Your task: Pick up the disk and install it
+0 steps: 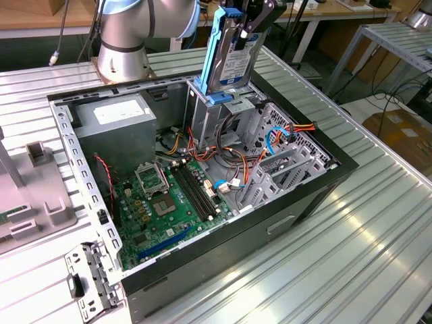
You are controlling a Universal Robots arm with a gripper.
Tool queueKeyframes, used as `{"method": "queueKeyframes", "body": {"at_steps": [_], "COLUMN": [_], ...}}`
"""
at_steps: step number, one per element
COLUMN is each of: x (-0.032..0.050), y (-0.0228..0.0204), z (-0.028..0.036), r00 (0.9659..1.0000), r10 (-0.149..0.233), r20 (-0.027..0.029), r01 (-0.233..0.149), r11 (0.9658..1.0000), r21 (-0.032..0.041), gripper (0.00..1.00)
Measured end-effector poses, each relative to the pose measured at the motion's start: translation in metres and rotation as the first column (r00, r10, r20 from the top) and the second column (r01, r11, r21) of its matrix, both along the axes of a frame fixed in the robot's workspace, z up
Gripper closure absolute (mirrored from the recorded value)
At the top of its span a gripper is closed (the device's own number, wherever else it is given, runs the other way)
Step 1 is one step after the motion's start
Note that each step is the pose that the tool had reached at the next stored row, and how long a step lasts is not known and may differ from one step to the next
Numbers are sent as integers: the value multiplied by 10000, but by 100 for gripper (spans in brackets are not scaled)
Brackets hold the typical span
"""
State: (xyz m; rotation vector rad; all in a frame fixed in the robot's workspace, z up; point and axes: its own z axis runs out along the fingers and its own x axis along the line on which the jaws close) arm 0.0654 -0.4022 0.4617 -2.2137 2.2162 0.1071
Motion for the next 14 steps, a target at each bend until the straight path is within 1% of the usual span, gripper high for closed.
{"method": "queueKeyframes", "body": {"at_steps": [4, 5, 7, 8, 14], "x": [22, 73, 128, 138, 139], "y": [-4, -9, -198, -234, -263], "z": [-1, -3, -6, -7, -7], "r00": [10000, 10000, 10000, 10000, 10000], "r10": [0, 0, 0, -1, 0], "r20": [1, 0, 0, 0, 0], "r01": [0, 0, 0, 1, 0], "r11": [10000, 10000, 10000, 10000, 10000], "r21": [0, 0, 0, 0, 1], "gripper": [64, 64, 64, 64, 64]}}
